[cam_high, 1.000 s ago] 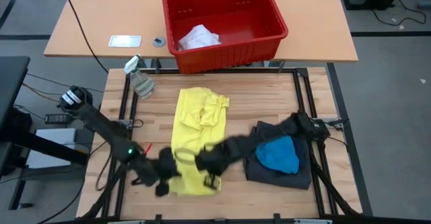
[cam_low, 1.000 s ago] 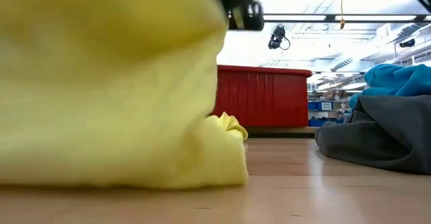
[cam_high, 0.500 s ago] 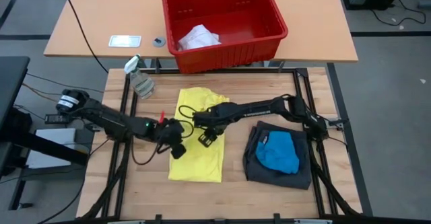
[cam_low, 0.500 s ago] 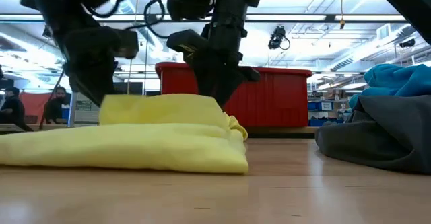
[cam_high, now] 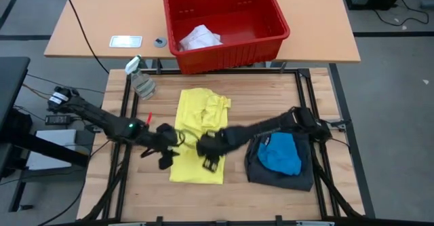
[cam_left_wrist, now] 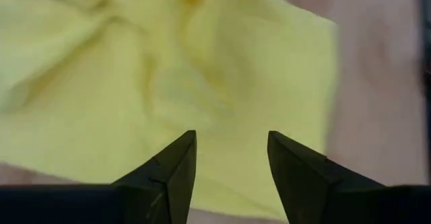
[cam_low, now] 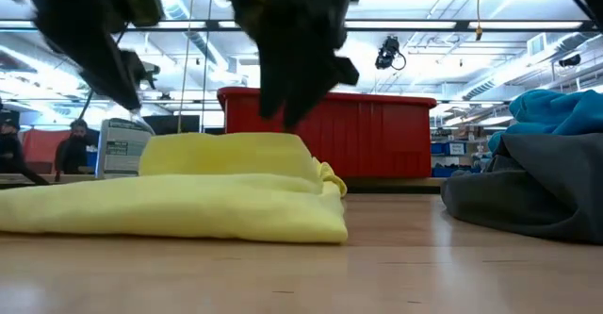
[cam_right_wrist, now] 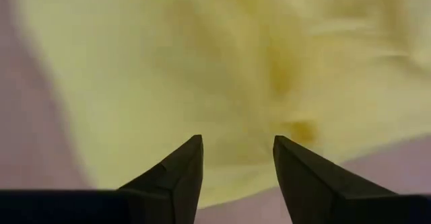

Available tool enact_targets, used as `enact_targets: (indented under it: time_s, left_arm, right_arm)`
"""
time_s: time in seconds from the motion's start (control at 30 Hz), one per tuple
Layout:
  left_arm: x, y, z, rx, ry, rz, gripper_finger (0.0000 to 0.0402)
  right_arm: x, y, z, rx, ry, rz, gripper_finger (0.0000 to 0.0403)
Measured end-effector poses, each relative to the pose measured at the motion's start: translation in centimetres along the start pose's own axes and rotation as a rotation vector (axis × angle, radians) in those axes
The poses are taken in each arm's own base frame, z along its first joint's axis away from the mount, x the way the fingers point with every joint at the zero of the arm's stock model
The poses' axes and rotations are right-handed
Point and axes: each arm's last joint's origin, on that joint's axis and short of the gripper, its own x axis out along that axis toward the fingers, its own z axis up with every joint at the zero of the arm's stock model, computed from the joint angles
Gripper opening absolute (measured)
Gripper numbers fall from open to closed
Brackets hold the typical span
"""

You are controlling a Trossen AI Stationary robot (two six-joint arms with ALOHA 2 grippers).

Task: Fold laundry
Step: Fold the yellow shirt

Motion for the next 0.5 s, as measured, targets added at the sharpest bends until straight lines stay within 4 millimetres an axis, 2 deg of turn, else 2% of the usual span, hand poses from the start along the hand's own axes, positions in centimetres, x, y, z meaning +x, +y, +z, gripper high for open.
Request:
enact_targets:
  time_s: [0.13,0.23,0.37,0.5]
  left_arm:
    - [-0.5,-2.4,-1.5,0.134,-0.006,-0.076,0.0187]
    - [-0.2,-4.8,-2.9,0.282,-0.034,-0.113,0.0187]
    - [0.9,-7.2,-4.9,0.44,-0.065,-0.111,0.0188]
    - [3.2,-7.9,-6.4,0.488,-0.018,-0.051,0.0188]
  right_arm:
    - [-0.5,4.3,-2.6,-0.124,-0.07,0.068,0.0186]
    - [-0.9,6.8,-4.3,-0.183,-0.145,0.075,0.0186]
    - [-0.5,8.3,-5.8,-0.207,-0.215,0.081,0.0186]
    - [1.5,8.5,-7.3,-0.191,-0.207,0.113,0.0186]
